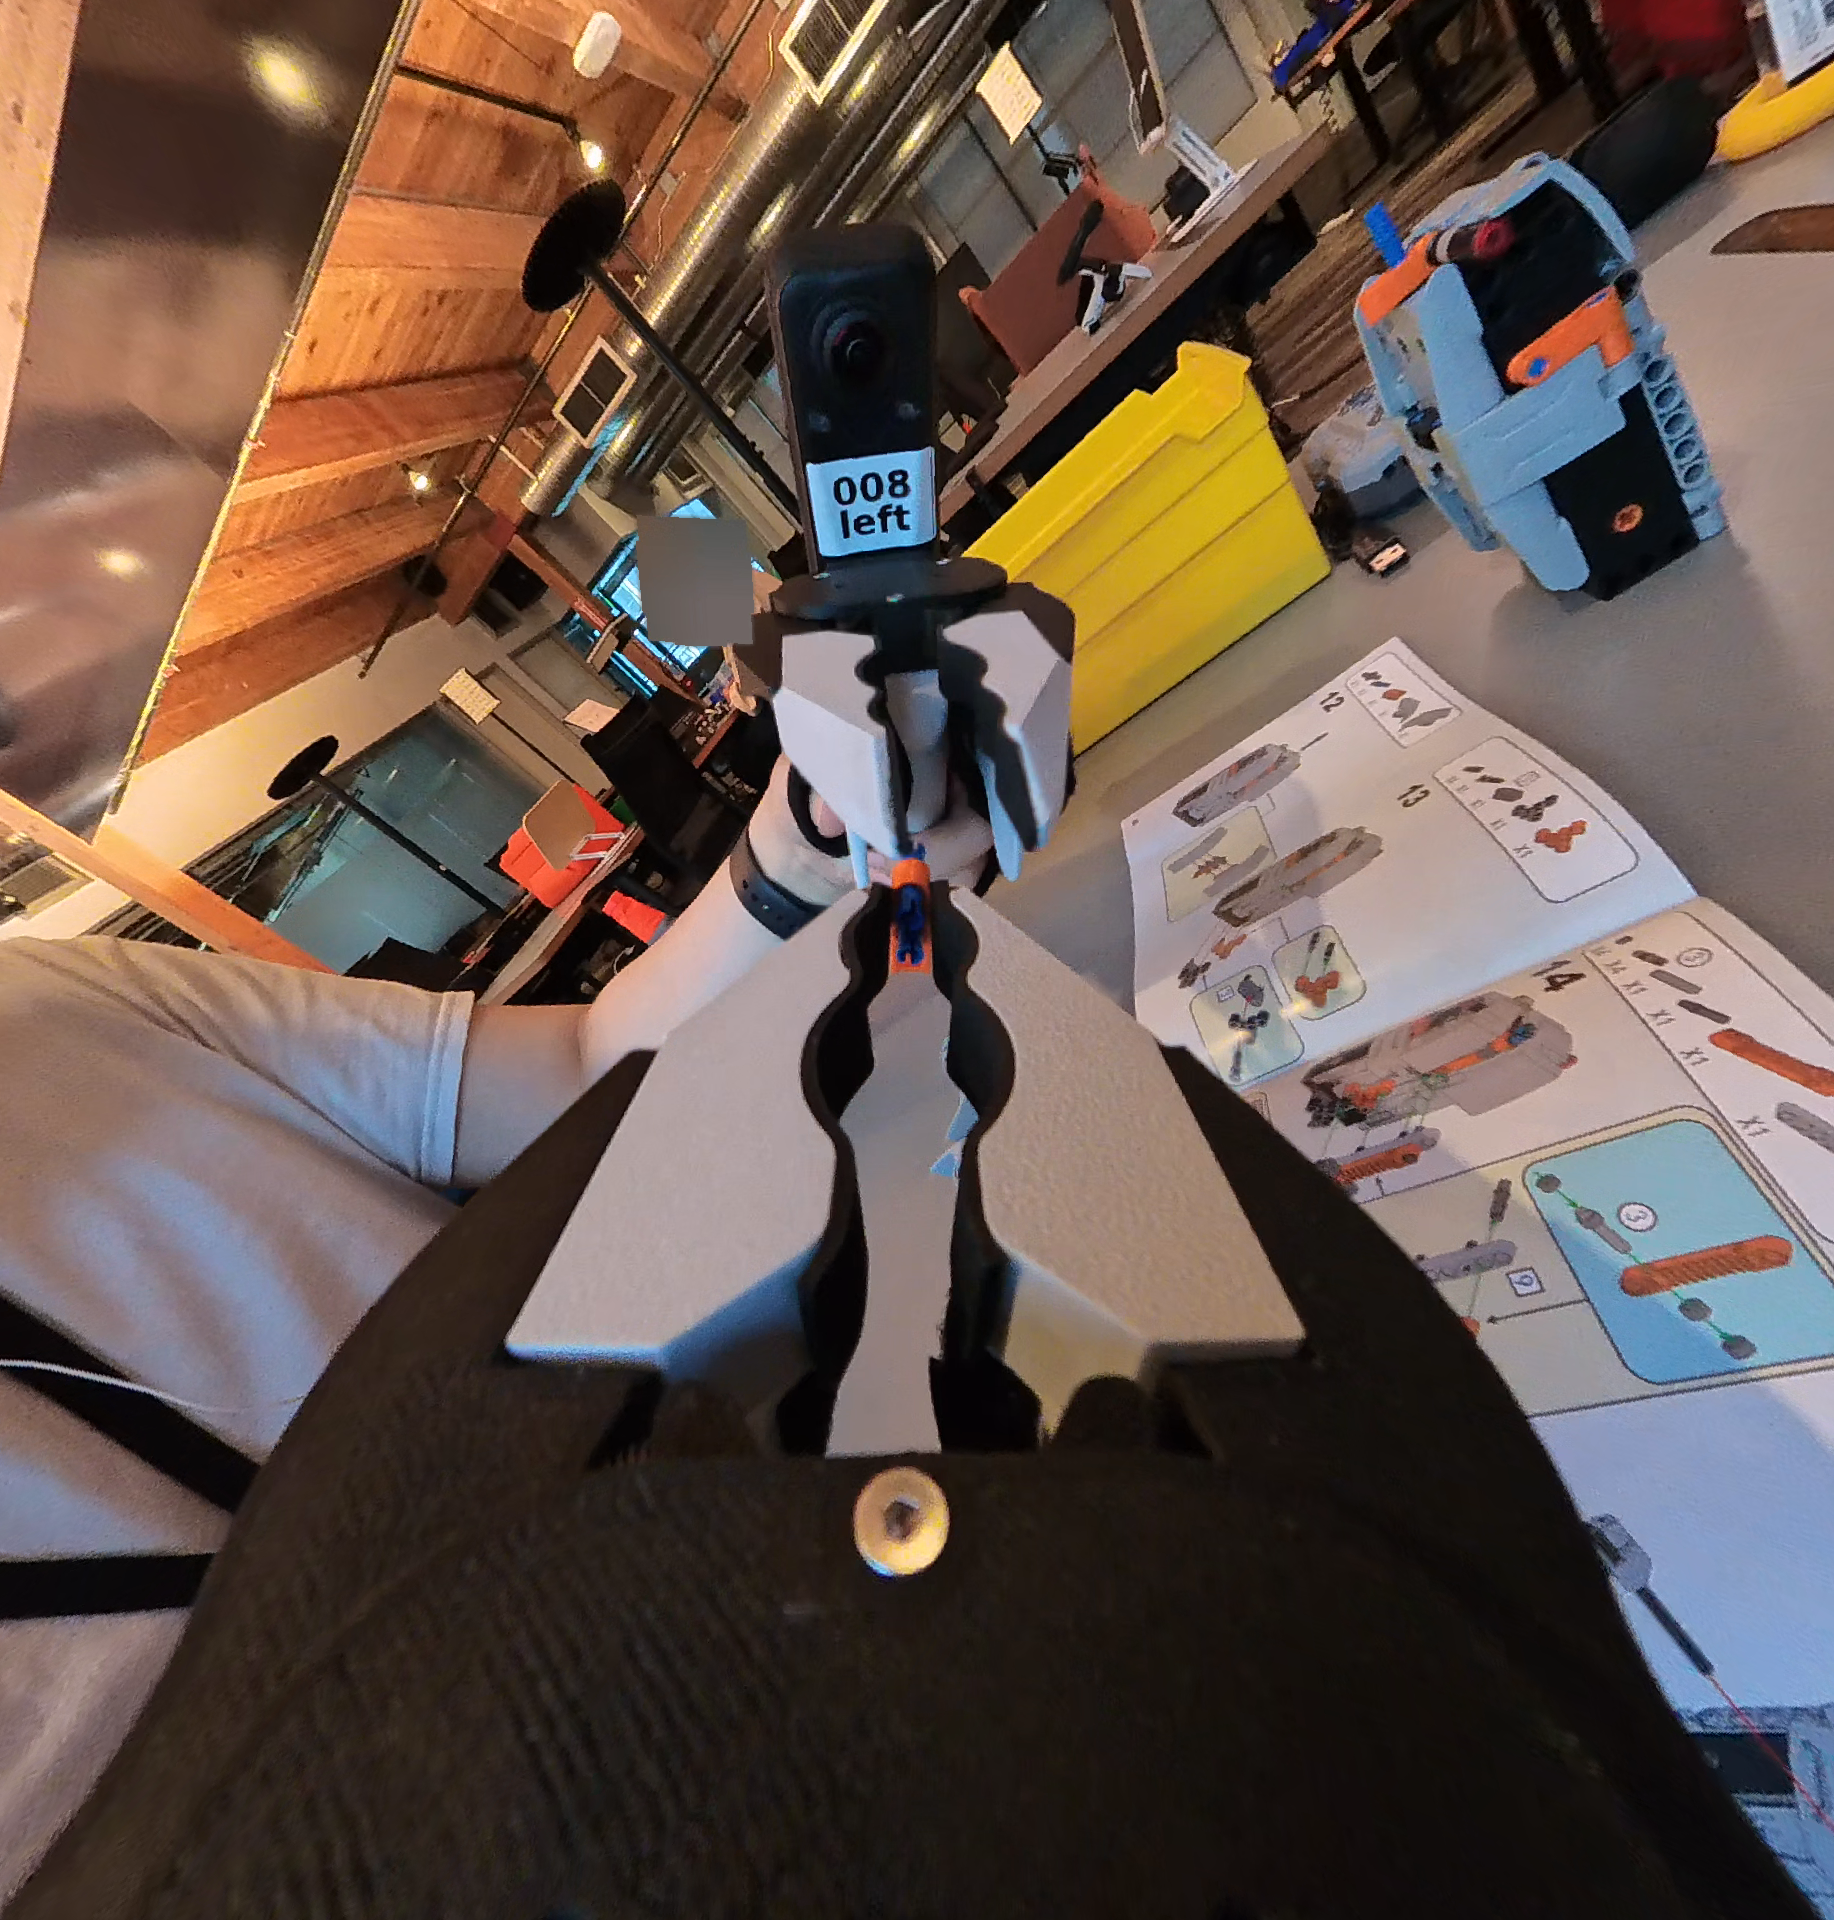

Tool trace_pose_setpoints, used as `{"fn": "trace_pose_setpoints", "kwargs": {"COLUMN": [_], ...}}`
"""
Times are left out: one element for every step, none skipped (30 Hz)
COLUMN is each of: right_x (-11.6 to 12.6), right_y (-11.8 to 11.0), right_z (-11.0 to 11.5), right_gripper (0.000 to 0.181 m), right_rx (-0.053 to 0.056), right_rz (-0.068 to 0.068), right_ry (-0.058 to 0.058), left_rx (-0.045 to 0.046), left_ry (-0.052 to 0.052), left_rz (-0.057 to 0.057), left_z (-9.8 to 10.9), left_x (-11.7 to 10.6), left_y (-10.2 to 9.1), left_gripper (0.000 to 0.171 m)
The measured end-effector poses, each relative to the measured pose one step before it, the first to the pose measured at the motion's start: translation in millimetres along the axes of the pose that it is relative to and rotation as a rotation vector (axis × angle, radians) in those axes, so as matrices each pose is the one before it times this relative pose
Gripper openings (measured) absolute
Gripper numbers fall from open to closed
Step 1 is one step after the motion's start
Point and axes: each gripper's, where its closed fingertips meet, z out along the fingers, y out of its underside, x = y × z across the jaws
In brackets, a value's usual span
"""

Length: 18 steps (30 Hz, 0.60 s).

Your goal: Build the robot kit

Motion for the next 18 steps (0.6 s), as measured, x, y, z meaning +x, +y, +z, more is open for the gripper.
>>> {"fn": "trace_pose_setpoints", "kwargs": {"right_x": [0.27, 0.02, 0.06, -0.39, -0.66, -0.27, -0.25, -0.95, -0.34, 0.88, 0.25, -0.80, -0.25, 0.32, 0.36, -0.50, 0.35, 0.50], "right_y": [0.74, 0.76, -0.33, -1.28, -1.19, -0.22, -0.21, -0.42, 0.26, 1.06, 0.94, 0.42, -0.44, 0.38, 1.15, 0.82, -0.35, -0.26], "right_z": [0.34, 0.19, -0.06, -0.44, -0.62, -0.43, -0.33, -0.03, 0.24, 0.37, 0.36, 0.15, -0.40, -0.34, 0.04, 0.19, -0.15, -0.26], "right_gripper": [0.006, 0.006, 0.006, 0.006, 0.006, 0.006, 0.006, 0.006, 0.006, 0.006, 0.006, 0.006, 0.006, 0.006, 0.006, 0.006, 0.006, 0.006], "right_rx": [-0.0036, -0.0043, 0.0020, 0.0081, 0.0070, 0.0011, 0.0009, 0.0024, -0.0023, -0.0059, -0.0045, -0.0004, 0.0031, -0.0031, -0.0077, -0.0043, 0.0035, 0.0033], "right_rz": [0.0002, 0.0009, 0.0032, 0.0031, 0.0049, 0.0045, 0.0015, 0.0001, 0.0014, 0.0012, 0.0019, 0.0027, 0.0035, 0.0043, 0.0020, -0.0003, -0.0035, -0.0065], "right_ry": [0.0006, -0.0014, -0.0005, -0.0032, -0.0058, -0.0031, -0.0015, -0.0052, -0.0013, 0.0053, -0.0003, -0.0069, -0.0040, -0.0001, 0.0009, -0.0043, 0.0019, 0.0030], "left_rx": [-0.00832, -0.00555, -0.00455, -0.00316, -0.00237, -0.00039, 0.00030, -0.00369, -0.00769, -0.00852, -0.00444, 0.00243, 0.00688, 0.00575, 0.00159, 0.00018, 0.00184, 0.00022], "left_ry": [0.0097, 0.0126, 0.0077, 0.0019, 0.0052, 0.0082, 0.0049, 0.0068, 0.0124, 0.0153, 0.0124, 0.0085, 0.0049, 0.0079, 0.0143, 0.0062, -0.0018, -0.0041], "left_rz": [0.0013, -0.0008, -0.0040, -0.0062, -0.0060, -0.0069, -0.0053, 0.0003, 0.0019, -0.0009, -0.0025, -0.0046, -0.0060, -0.0048, -0.0023, -0.0001, 0.0022, 0.0021], "left_z": [0.31, -0.11, -0.49, -0.55, -0.68, -0.45, -0.01, 0.71, 1.02, 0.94, 0.82, 0.51, 0.11, 0.03, 0.13, 0.22, 0.14, 0.10], "left_x": [1.42, 1.93, 0.97, -0.14, 0.16, 0.57, 0.11, 0.47, 1.41, 1.83, 1.27, 0.61, 0.04, 0.45, 1.61, 0.67, -0.19, -0.59], "left_y": [1.36, 0.80, 0.63, 0.37, 0.29, -0.07, -0.15, 0.75, 1.42, 1.40, 0.68, -0.23, -0.89, -0.68, -0.04, 0.04, -0.20, -0.19], "left_gripper": [0.019, 0.015, 0.015, 0.018, 0.022, 0.022, 0.021, 0.019, 0.017, 0.012, 0.007, 0.007, 0.008, 0.008, 0.003, 0.002, 0.002, 0.002]}}
